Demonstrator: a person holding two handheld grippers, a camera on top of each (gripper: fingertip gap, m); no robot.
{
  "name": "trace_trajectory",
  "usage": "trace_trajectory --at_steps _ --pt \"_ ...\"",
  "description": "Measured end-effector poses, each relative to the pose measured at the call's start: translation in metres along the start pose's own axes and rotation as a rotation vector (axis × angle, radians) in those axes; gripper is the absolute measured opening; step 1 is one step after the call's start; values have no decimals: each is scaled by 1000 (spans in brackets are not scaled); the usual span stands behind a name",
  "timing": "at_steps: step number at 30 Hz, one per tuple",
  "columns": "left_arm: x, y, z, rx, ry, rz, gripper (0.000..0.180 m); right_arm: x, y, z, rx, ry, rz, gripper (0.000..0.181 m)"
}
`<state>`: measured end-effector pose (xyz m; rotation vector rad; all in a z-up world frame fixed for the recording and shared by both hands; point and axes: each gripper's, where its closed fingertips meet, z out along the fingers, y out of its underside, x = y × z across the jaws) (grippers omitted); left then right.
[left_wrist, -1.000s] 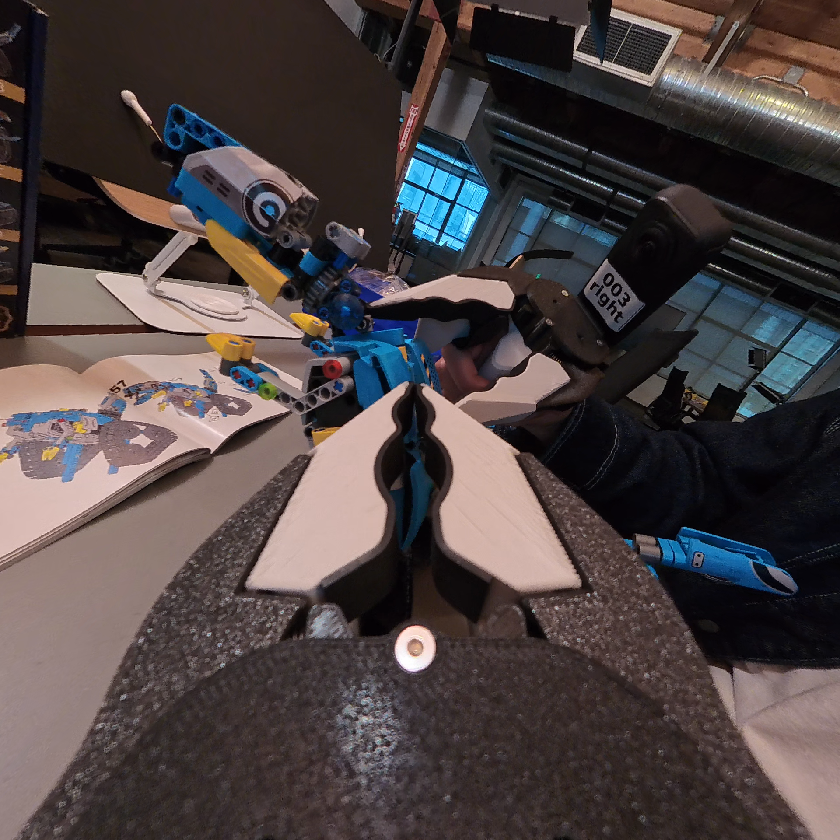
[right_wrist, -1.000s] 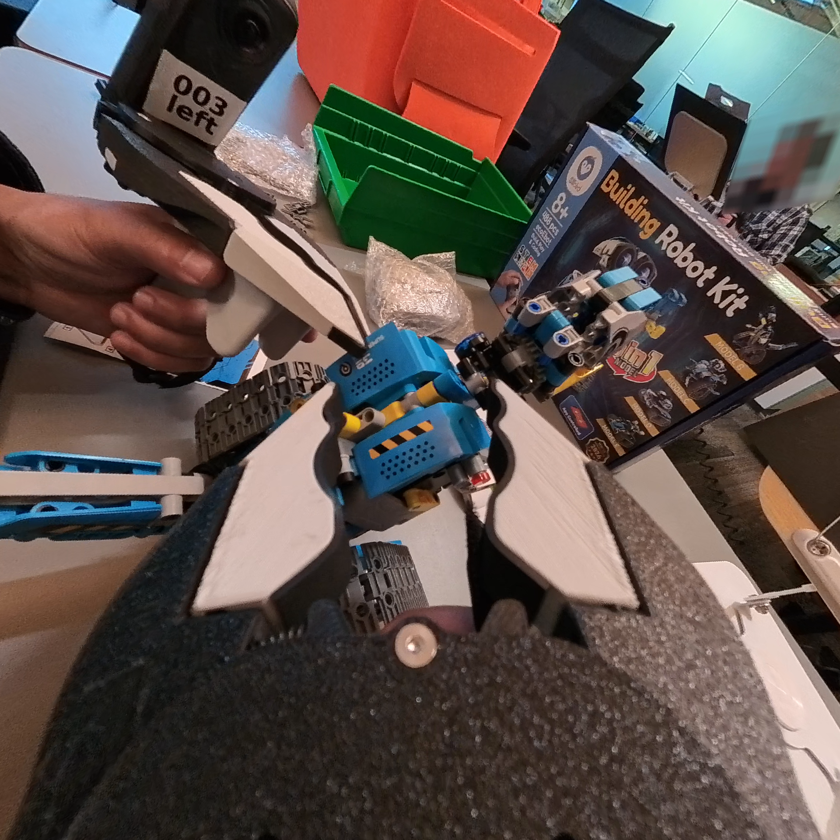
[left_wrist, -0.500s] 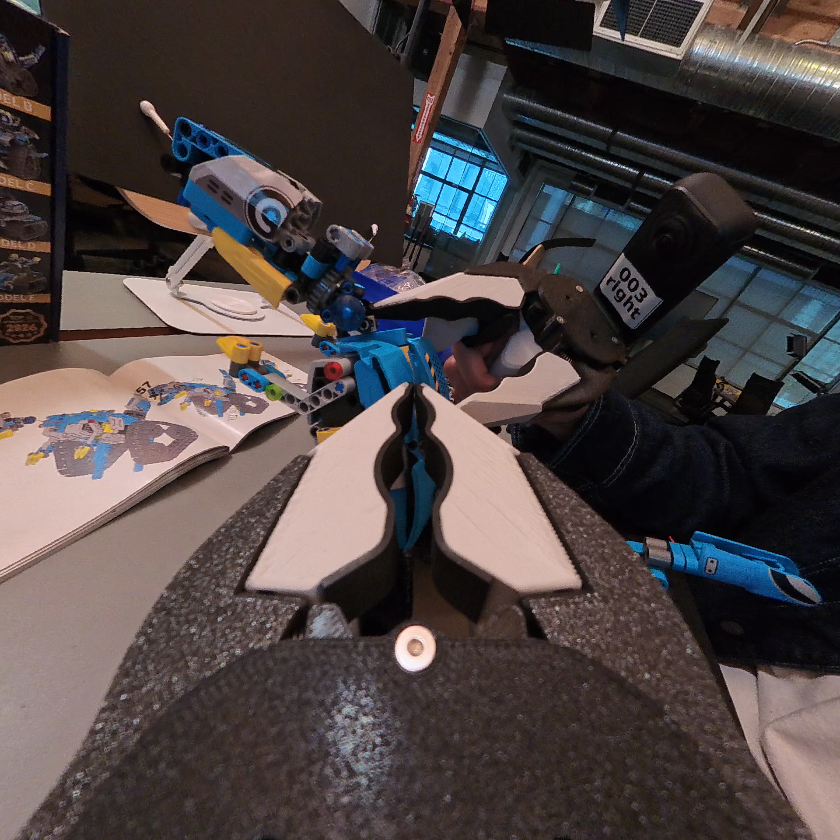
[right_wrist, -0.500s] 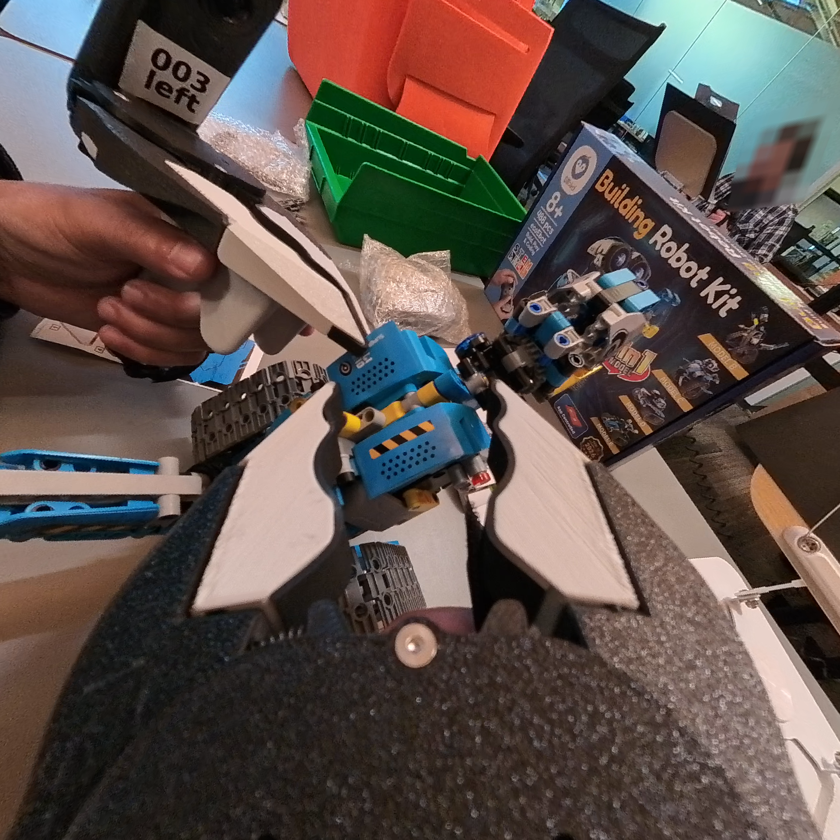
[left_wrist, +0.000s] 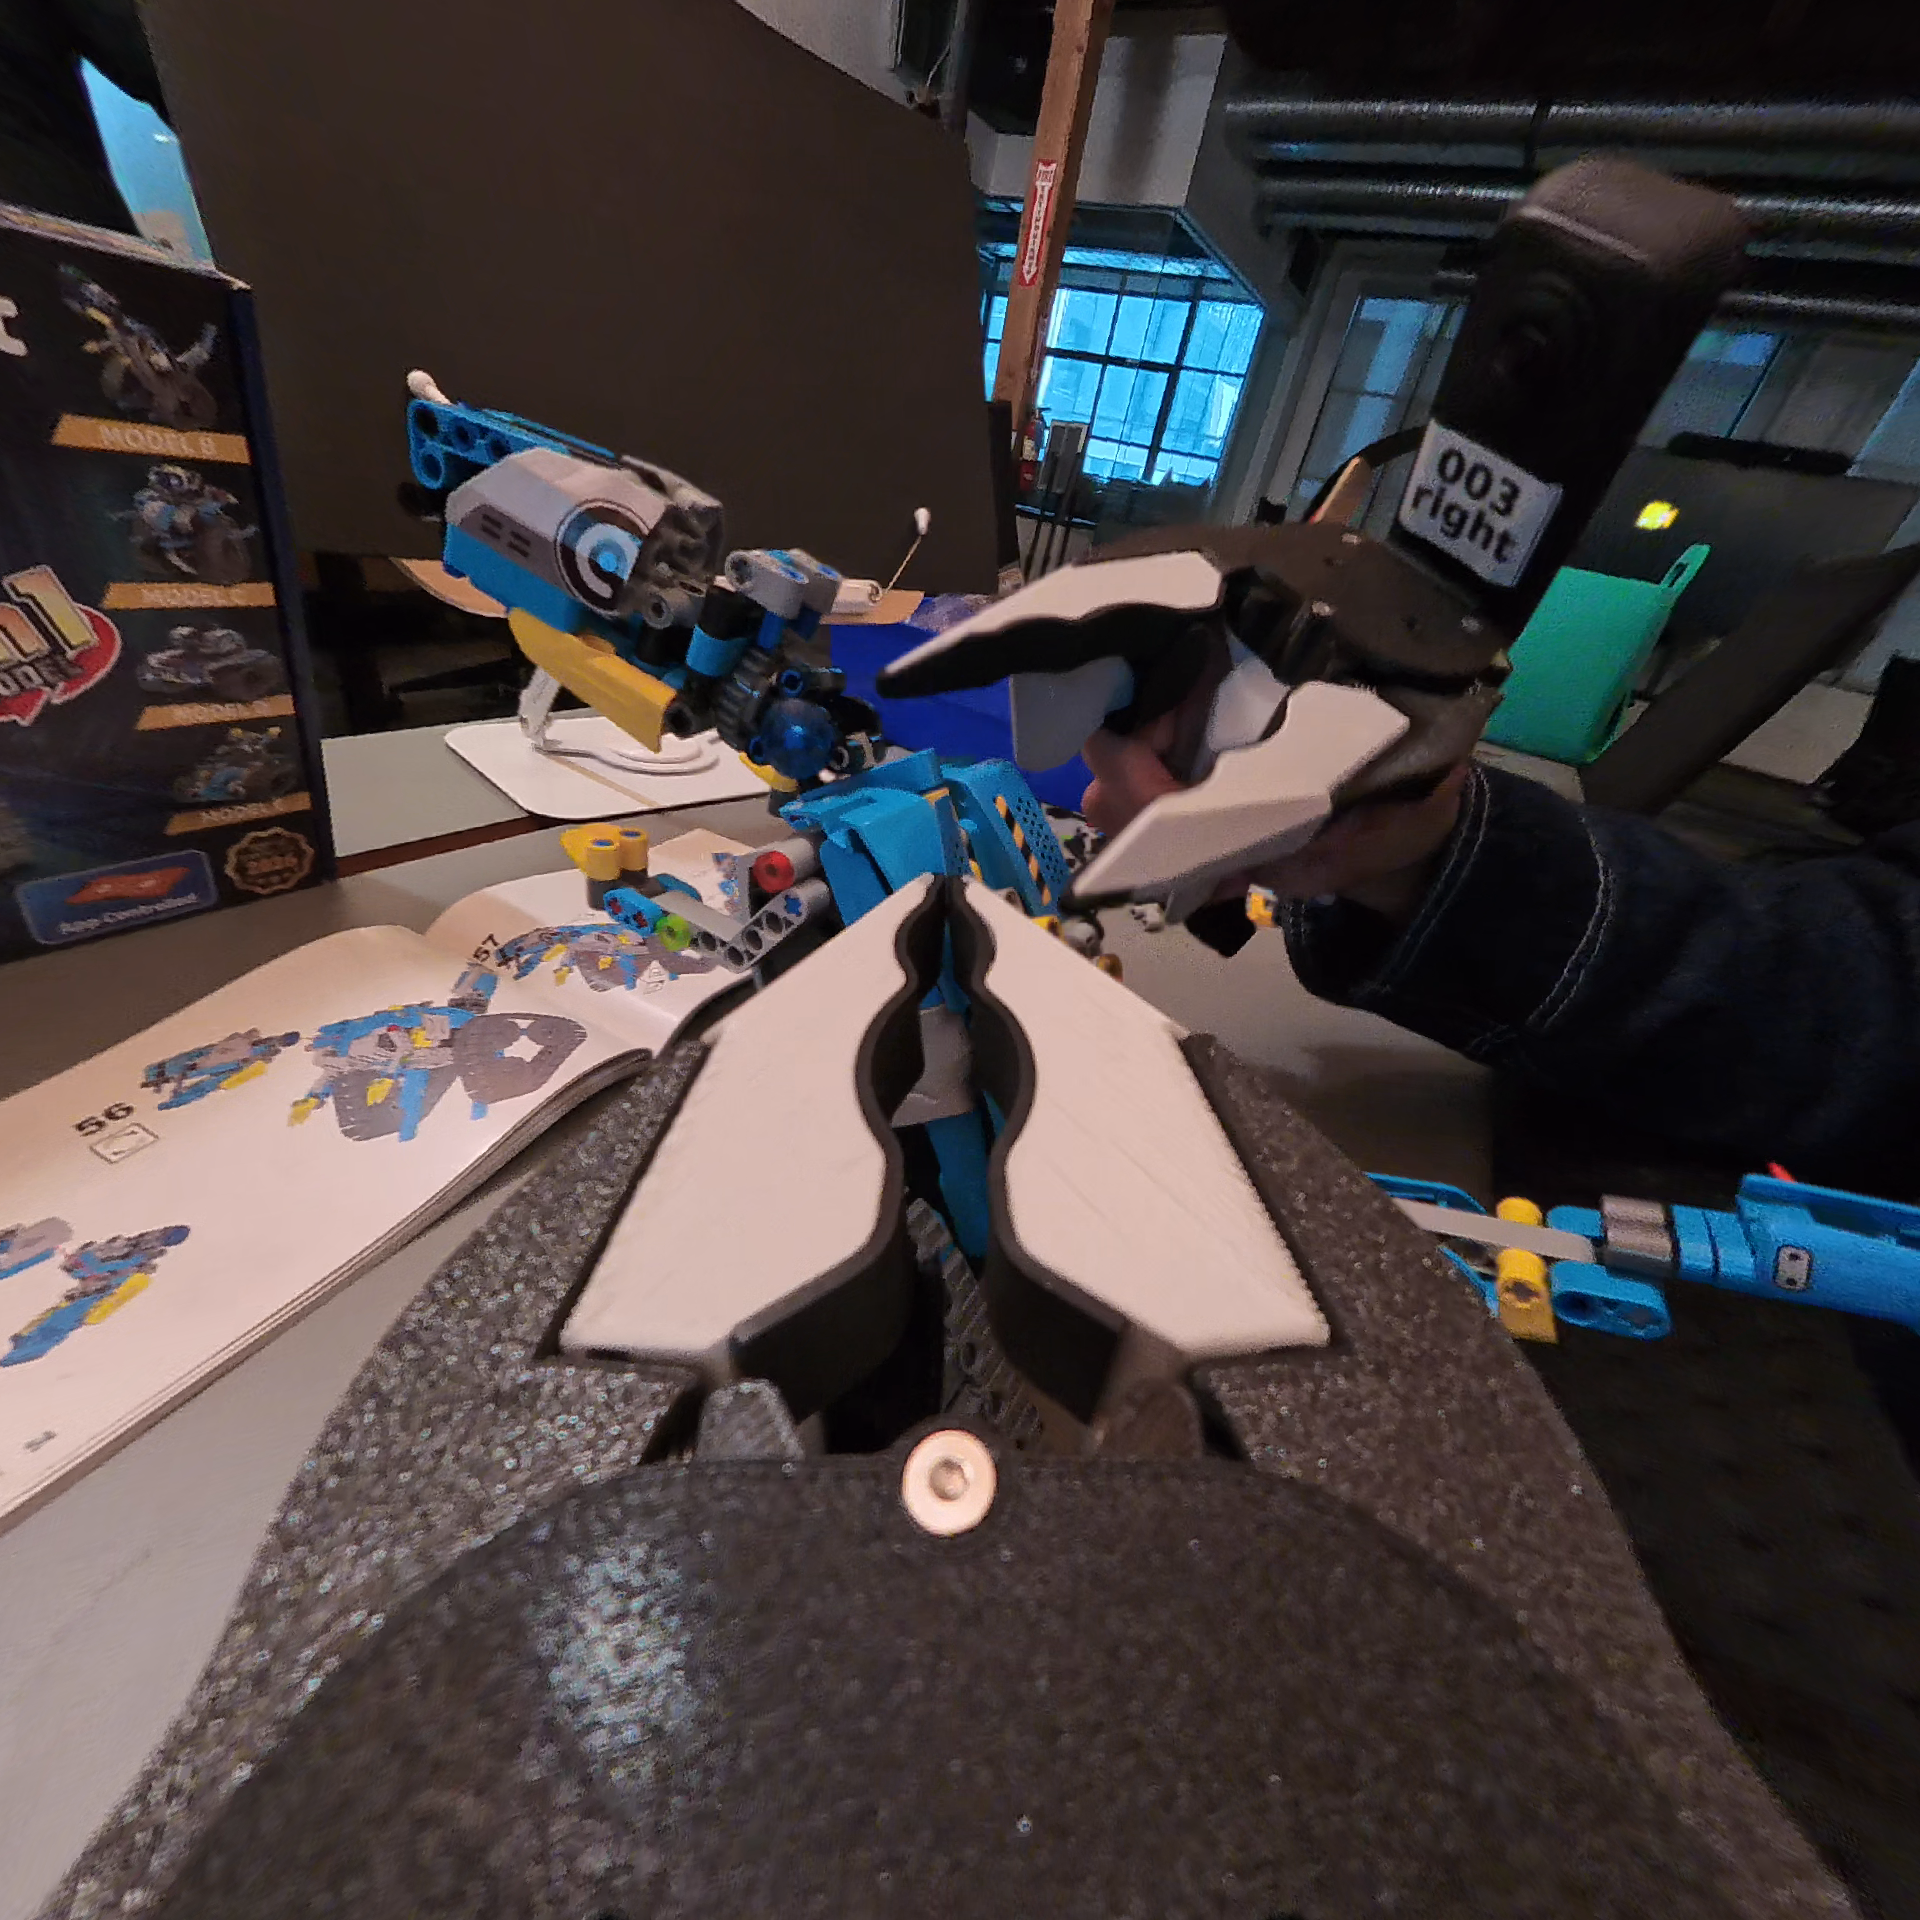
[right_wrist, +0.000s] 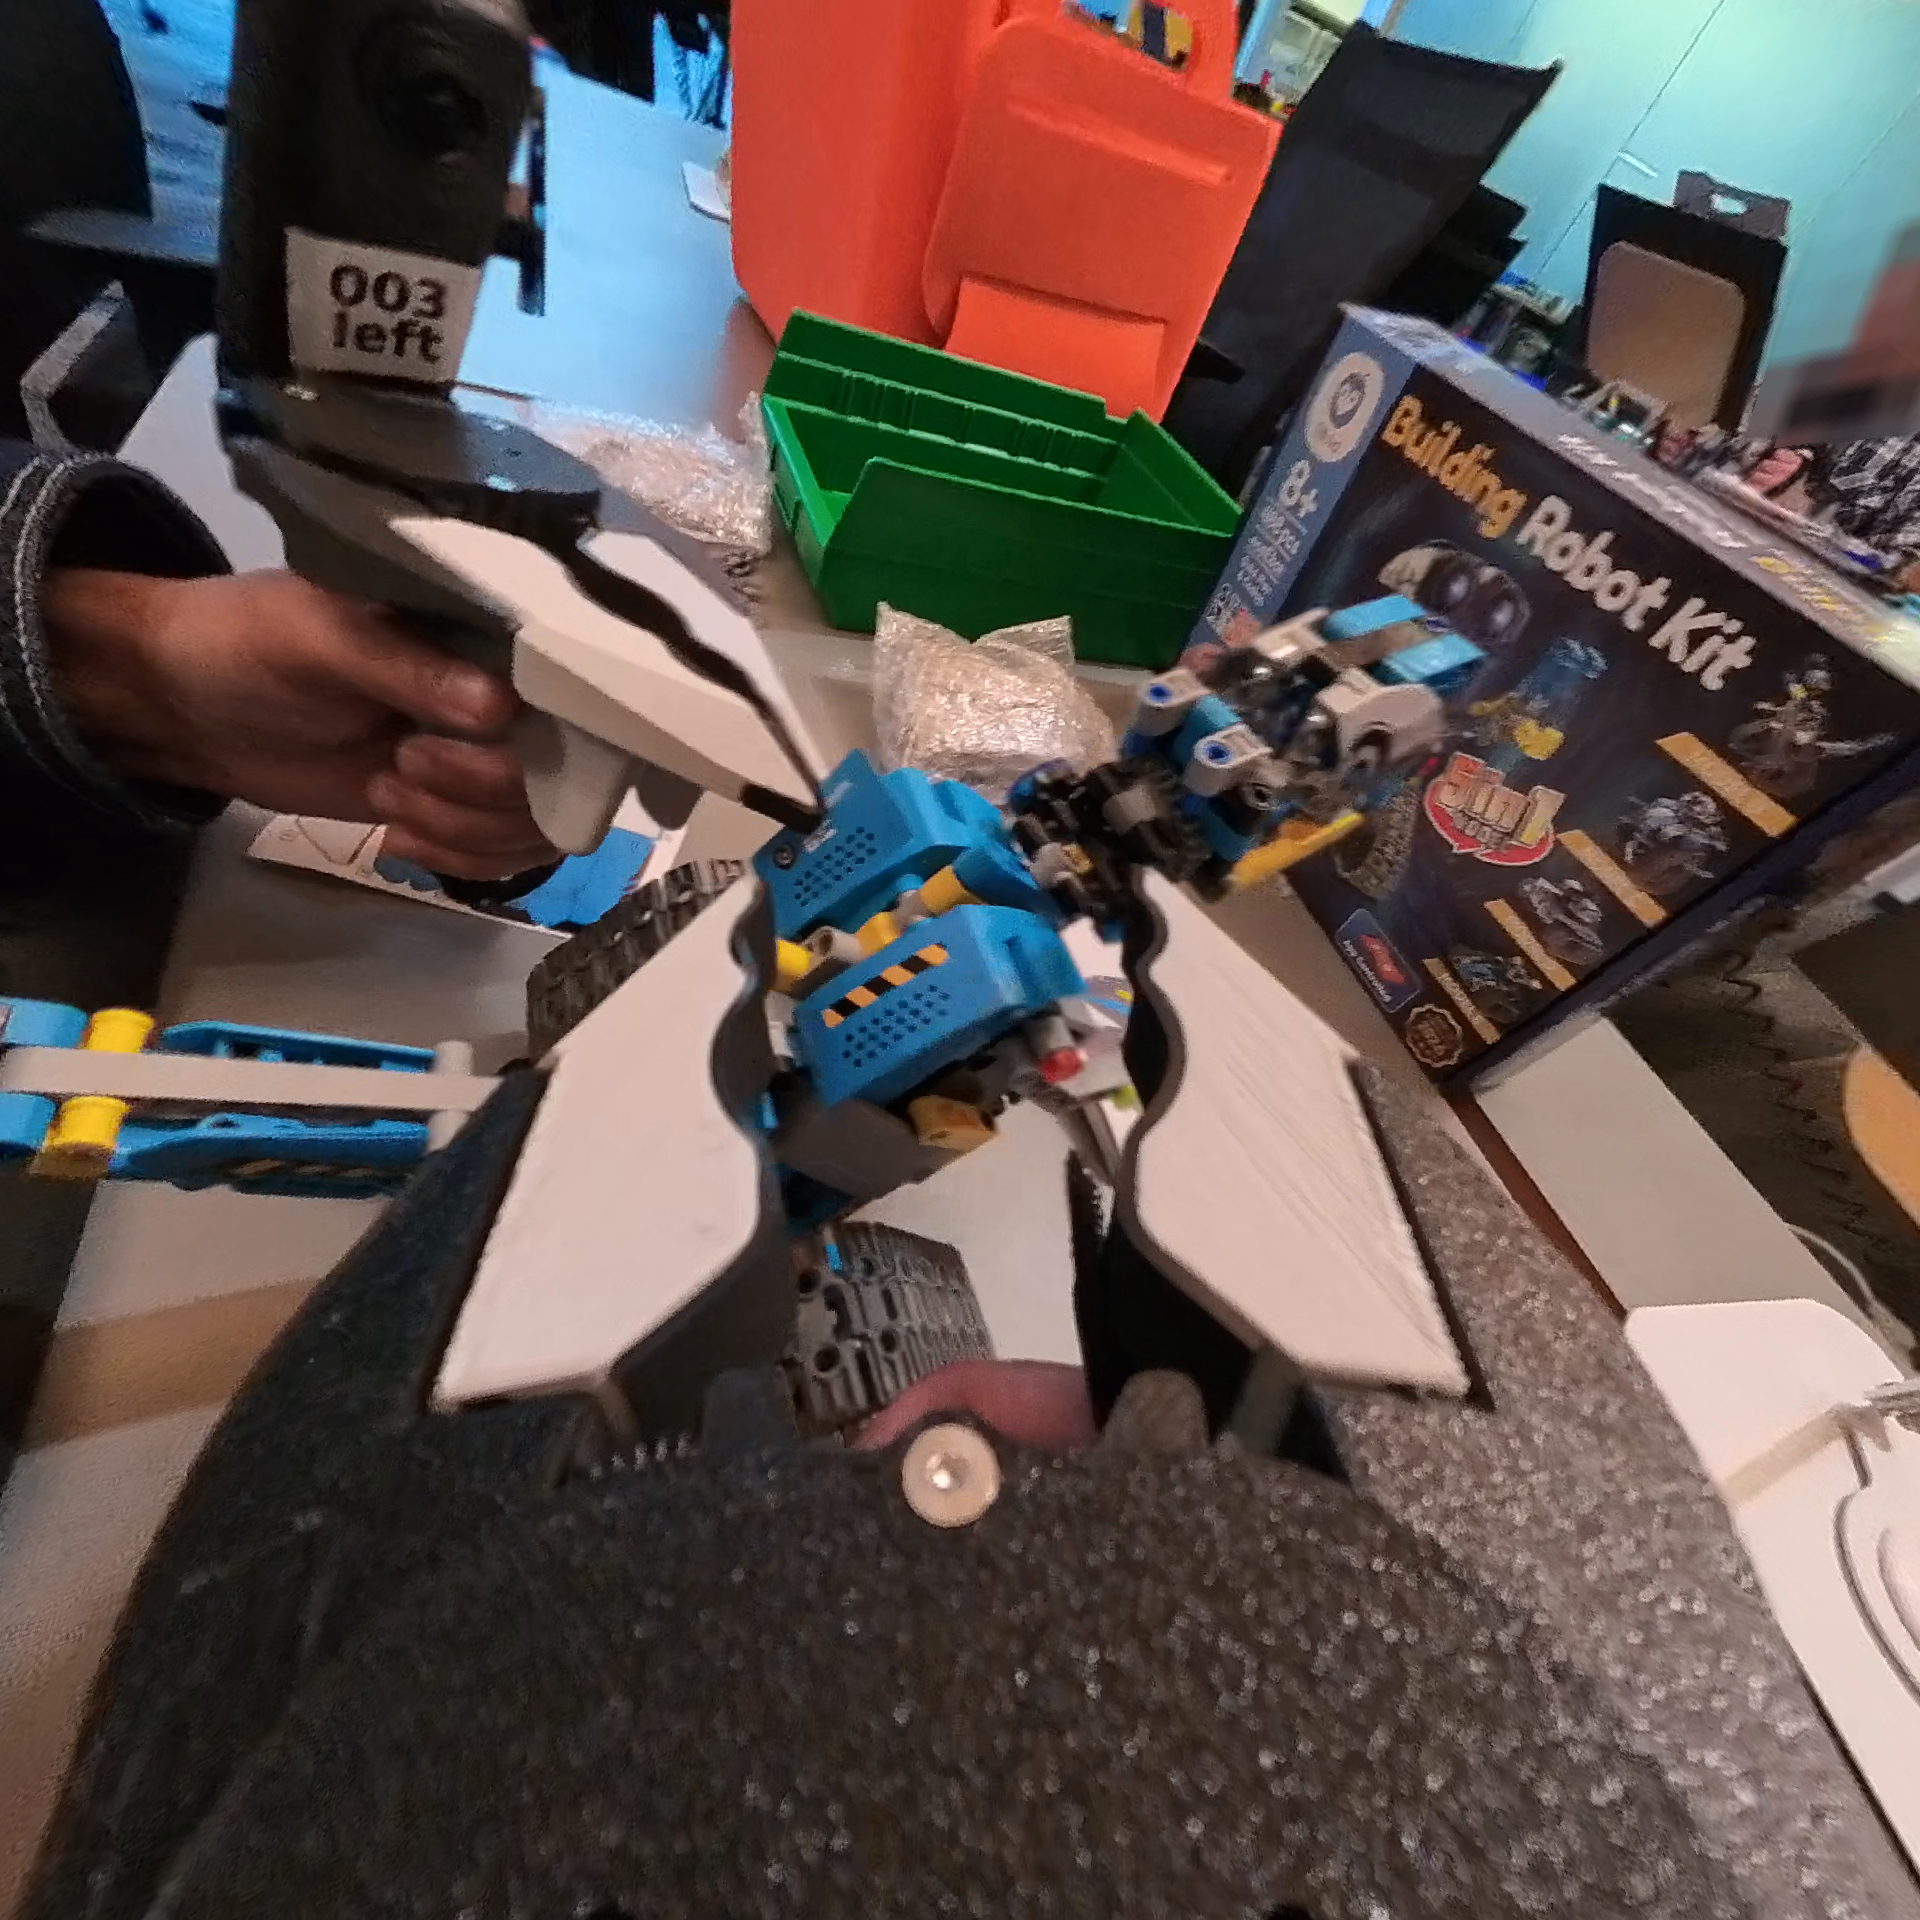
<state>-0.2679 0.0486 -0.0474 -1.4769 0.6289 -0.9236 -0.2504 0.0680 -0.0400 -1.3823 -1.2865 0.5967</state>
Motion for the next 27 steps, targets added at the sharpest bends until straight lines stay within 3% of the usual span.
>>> trace_trajectory --at_steps 6,27 --pt "0 0 0 -5 -18 31 0 12 0 -3 15 28 61 63" --pt "-10 -5 -6 8 -150 175 5 4 5 10 -39 121 -91 66"
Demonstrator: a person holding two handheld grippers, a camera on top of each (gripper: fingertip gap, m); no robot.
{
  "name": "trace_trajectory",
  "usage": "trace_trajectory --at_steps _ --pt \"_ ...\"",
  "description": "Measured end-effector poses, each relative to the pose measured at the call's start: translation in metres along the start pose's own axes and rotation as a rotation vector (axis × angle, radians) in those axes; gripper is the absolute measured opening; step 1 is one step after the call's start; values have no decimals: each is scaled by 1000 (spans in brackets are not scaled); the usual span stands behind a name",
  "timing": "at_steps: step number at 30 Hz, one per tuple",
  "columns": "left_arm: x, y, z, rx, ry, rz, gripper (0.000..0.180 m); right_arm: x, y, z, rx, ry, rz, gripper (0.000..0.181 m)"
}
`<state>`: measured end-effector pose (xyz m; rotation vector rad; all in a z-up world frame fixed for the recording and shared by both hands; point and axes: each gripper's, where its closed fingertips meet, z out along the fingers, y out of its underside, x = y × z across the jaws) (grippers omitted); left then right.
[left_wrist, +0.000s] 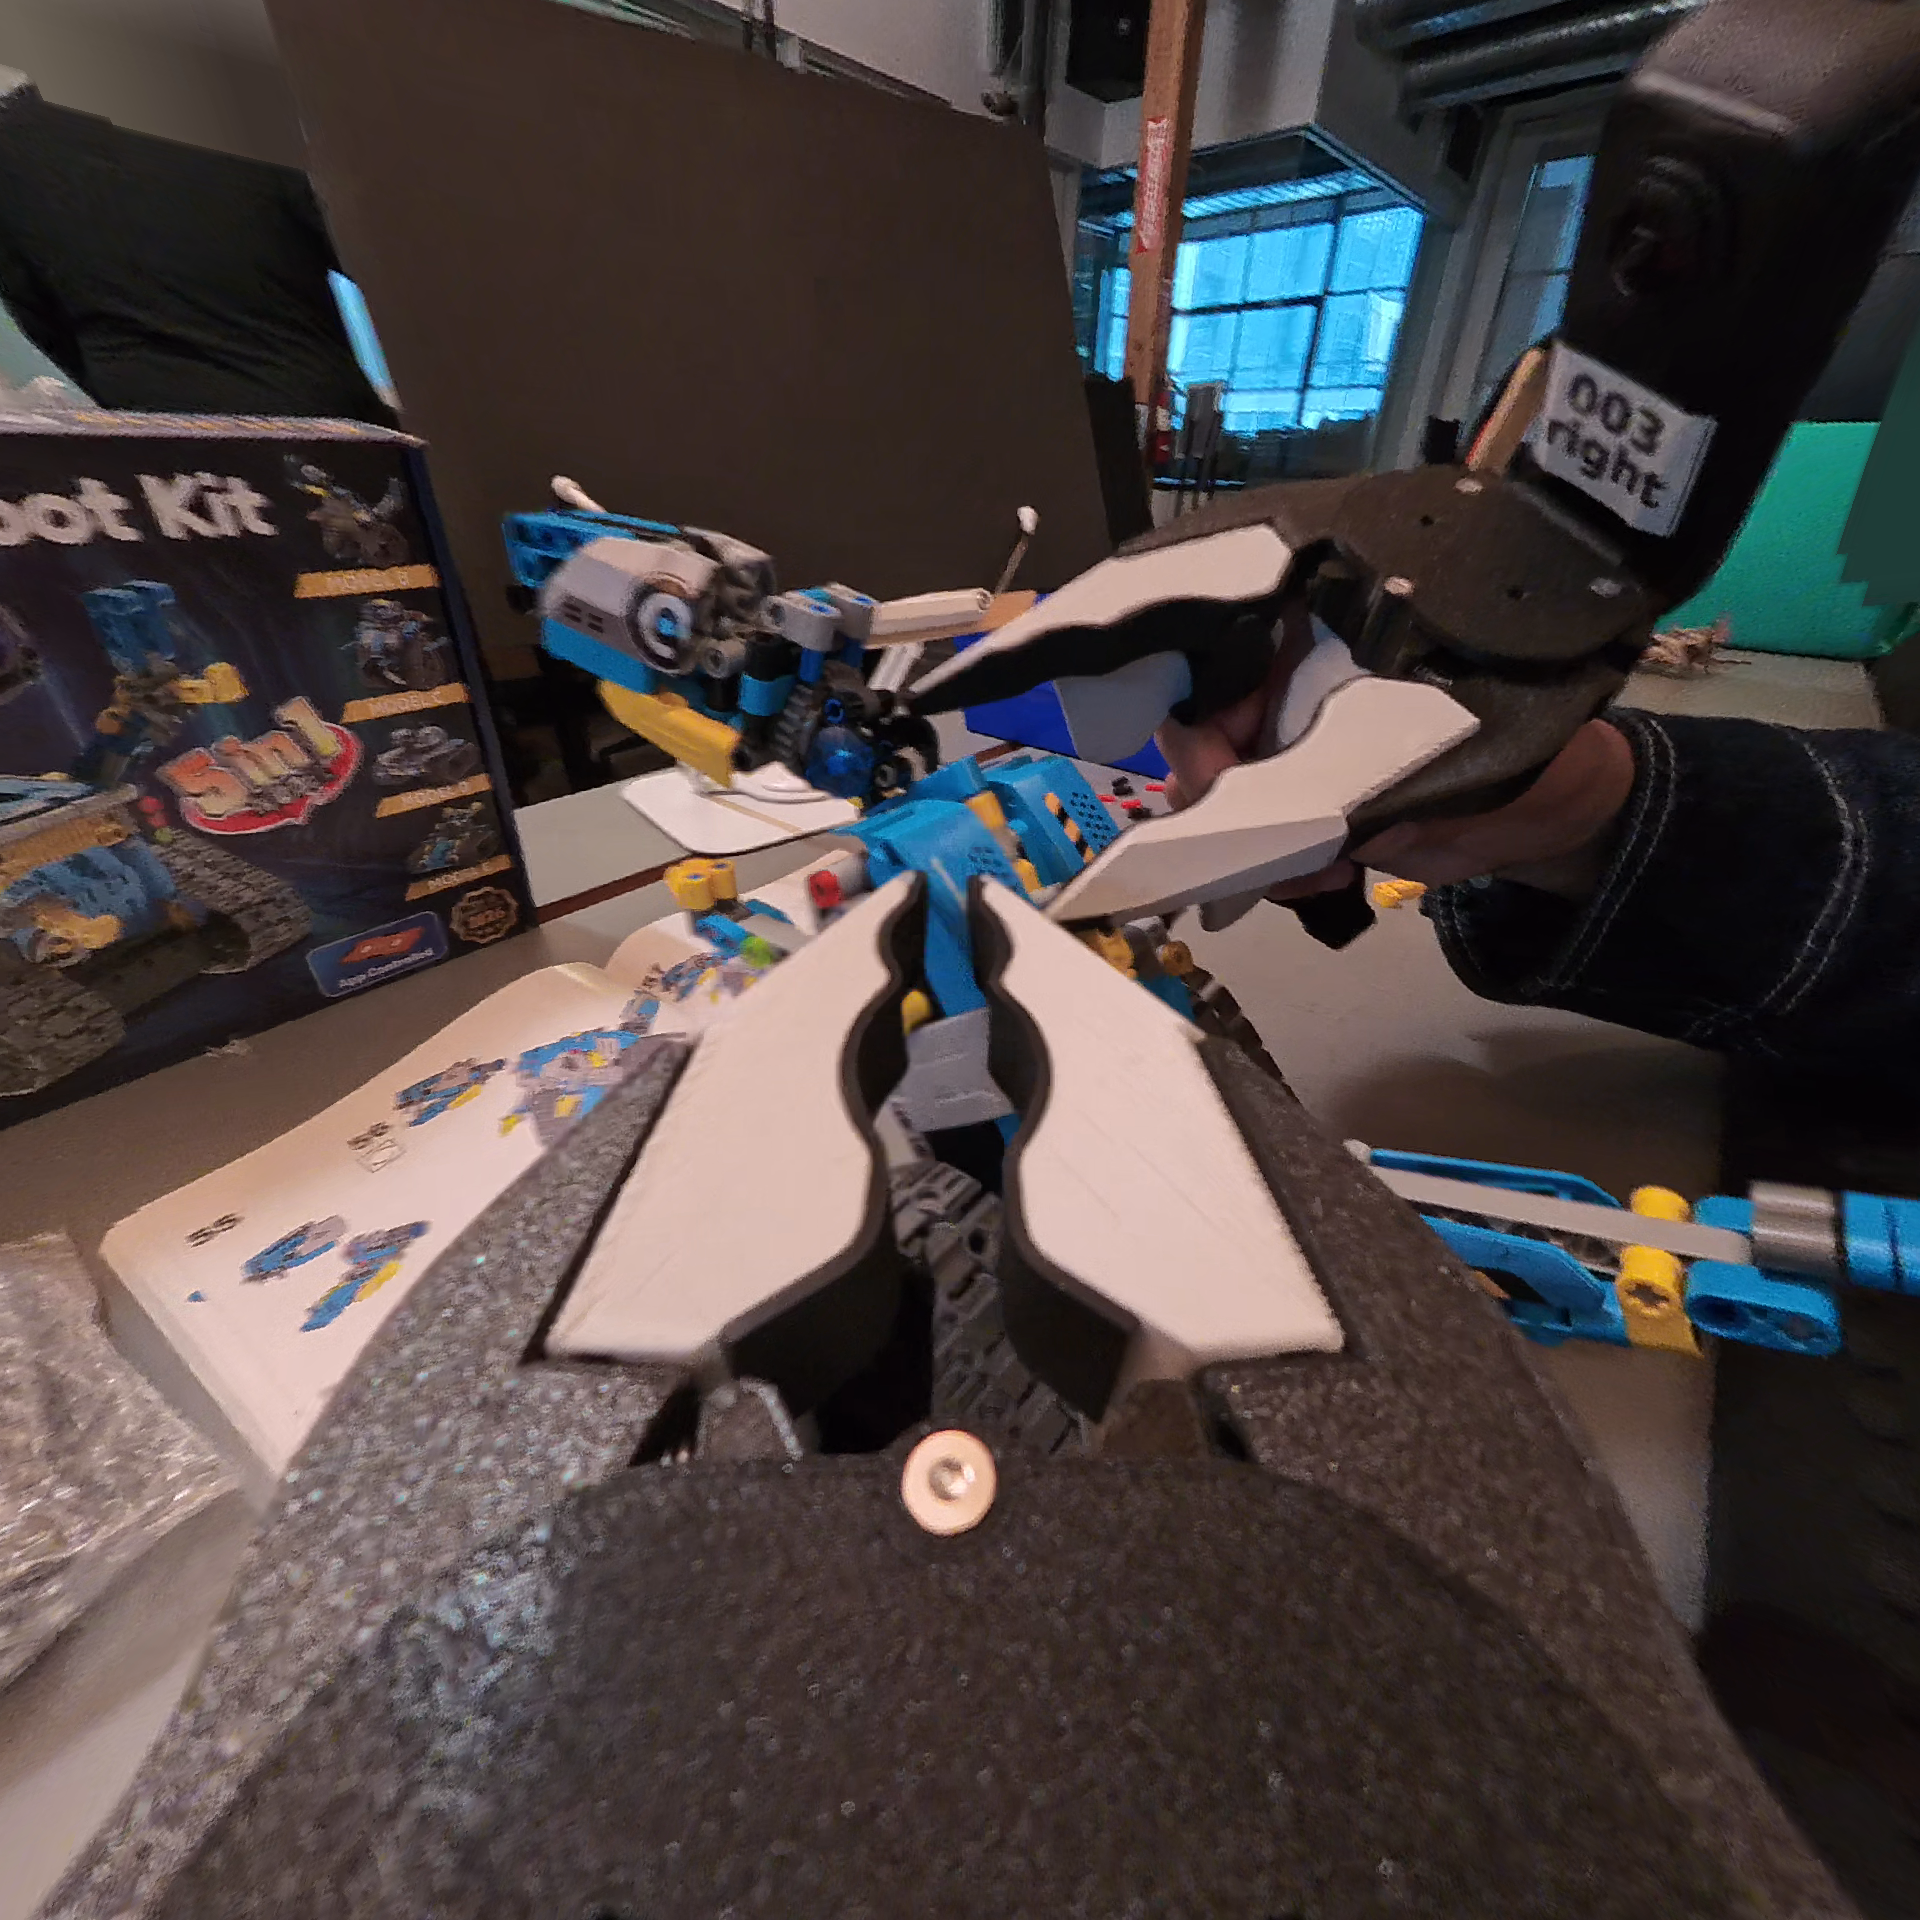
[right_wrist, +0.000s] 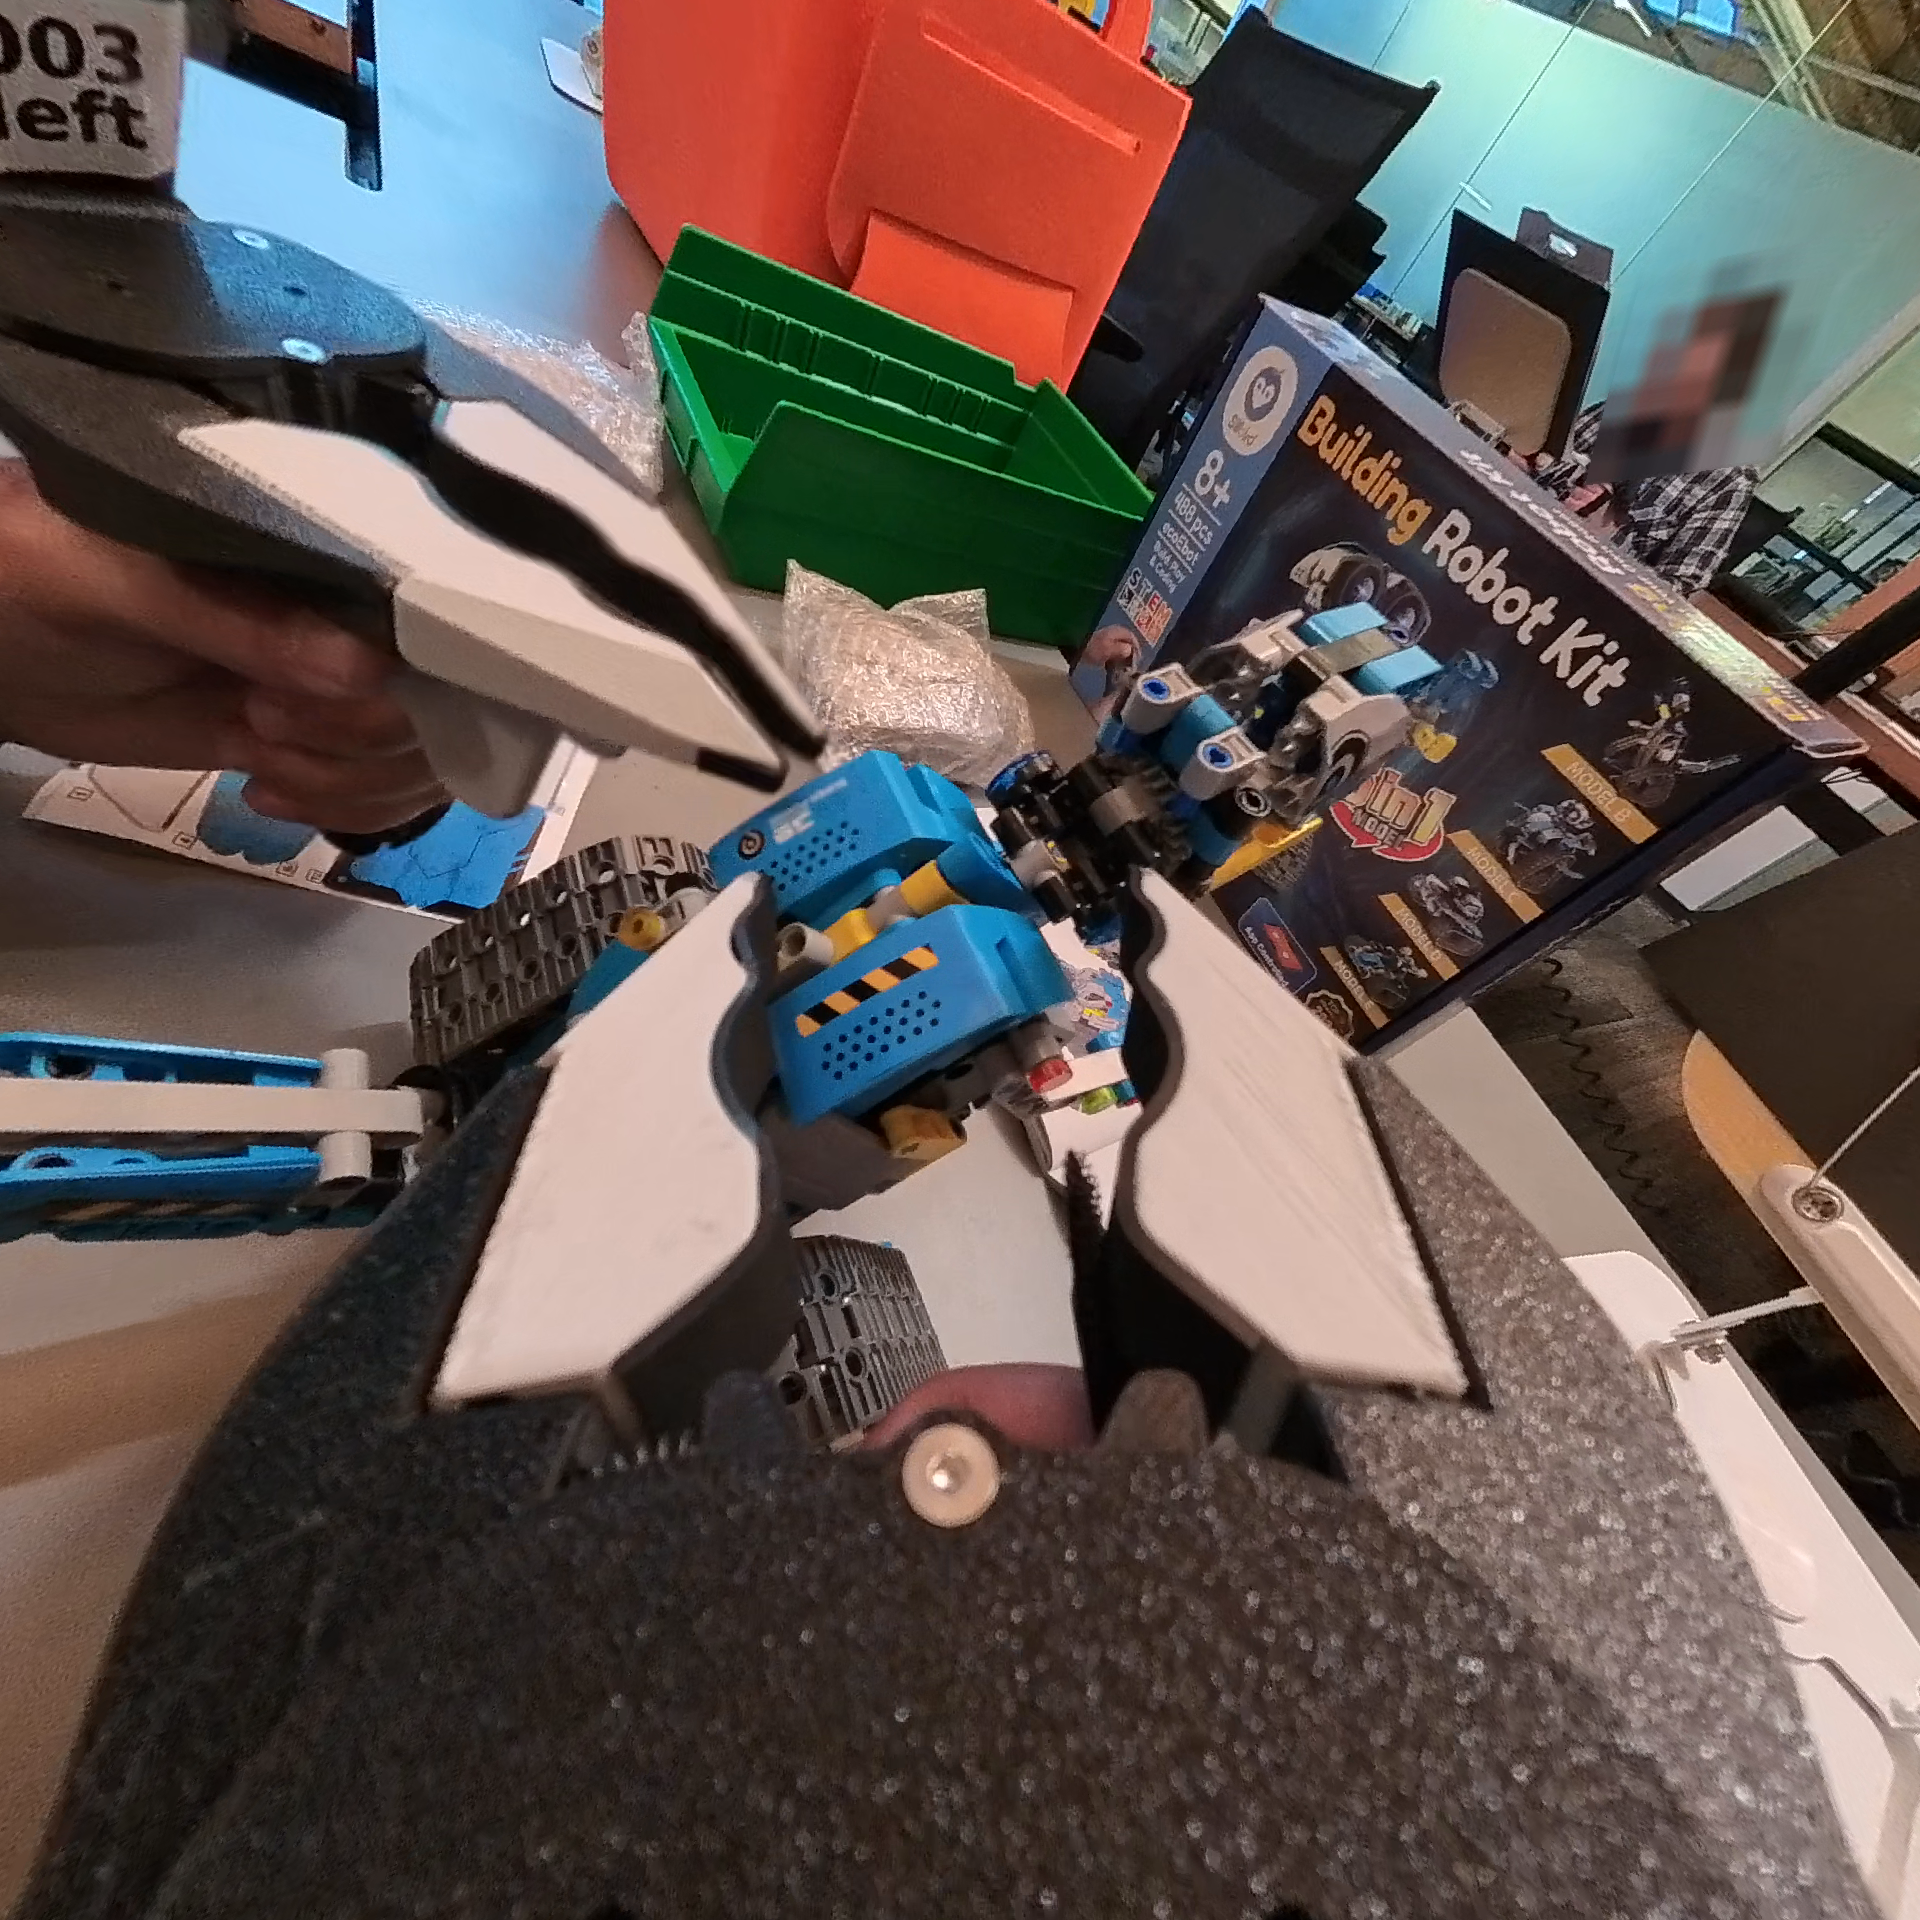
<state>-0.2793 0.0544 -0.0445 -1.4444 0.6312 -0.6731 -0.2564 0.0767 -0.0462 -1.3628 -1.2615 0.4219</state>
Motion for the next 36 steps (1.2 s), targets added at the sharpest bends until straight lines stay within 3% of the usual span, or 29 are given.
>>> trace_trajectory --at_steps 4,13,15,18,24,32,36 --pt "-12 -6 -6 35 -19 -77 14 0 0 0 1 -1 2 65" --pt "9 15 -4 -68 130 -224 20 5 -10 -8 42 3 10 72" --pt "9 16 -2 -74 130 -218 19 6 -11 -7 42 30 -32 77" --pt "11 18 -2 -79 142 -205 4 2 -12 -3 41 43 -61 78" --pt "13 21 -2 -93 207 -309 2 4 -11 8 19 61 -88 76" --pt "14 25 -1 -108 188 -255 1 20 -17 10 18 112 -57 78" --pt "14 24 -2 -108 201 -286 1 25 -30 -1 48 161 -89 67"
